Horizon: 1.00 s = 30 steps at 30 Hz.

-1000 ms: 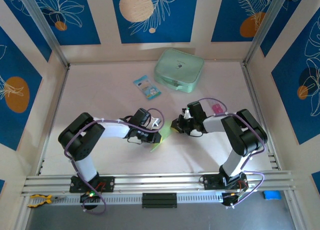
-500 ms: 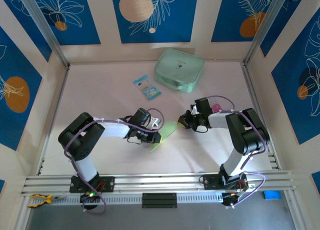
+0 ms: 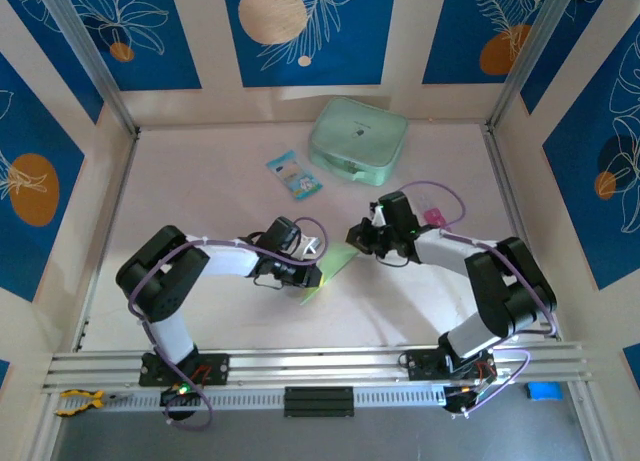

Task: Fold a paper plane with a square sheet of paper (pick it up from the middle)

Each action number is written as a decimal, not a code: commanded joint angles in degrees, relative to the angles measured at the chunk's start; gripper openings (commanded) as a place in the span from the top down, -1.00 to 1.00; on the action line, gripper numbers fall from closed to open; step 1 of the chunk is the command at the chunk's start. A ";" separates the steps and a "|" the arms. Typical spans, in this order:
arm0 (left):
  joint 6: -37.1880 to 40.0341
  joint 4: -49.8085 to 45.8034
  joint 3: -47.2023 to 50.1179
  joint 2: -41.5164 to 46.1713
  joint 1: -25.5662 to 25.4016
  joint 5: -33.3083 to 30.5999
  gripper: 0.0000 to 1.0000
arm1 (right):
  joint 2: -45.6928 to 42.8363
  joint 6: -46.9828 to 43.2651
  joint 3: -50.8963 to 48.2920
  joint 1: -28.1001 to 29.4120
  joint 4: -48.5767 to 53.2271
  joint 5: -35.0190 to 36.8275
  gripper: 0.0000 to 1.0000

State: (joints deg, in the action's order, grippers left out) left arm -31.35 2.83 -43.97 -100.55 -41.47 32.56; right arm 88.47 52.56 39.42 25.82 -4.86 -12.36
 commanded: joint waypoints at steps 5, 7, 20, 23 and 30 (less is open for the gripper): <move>1.23 -6.87 3.69 -1.25 0.31 -1.09 1.00 | 8.02 1.89 -1.54 2.27 -2.22 1.81 0.90; 1.27 -5.89 4.05 -0.10 0.23 -0.03 1.00 | 9.60 1.91 -2.13 1.92 -2.43 2.01 0.93; -1.62 1.98 -0.16 6.42 0.06 4.07 0.89 | 11.33 2.73 -3.90 2.21 -3.61 1.81 0.95; -1.52 3.41 -2.88 2.29 -0.20 5.38 0.89 | 11.60 3.31 -4.02 2.29 -3.50 2.15 0.95; 2.65 -2.23 -9.78 -3.61 -1.29 4.21 0.83 | 11.41 3.08 -4.67 2.65 -2.05 2.69 0.95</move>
State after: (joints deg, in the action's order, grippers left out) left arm -31.59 3.75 -51.57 -103.00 -42.19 36.62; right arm 97.36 55.64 36.99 28.16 -12.93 -13.69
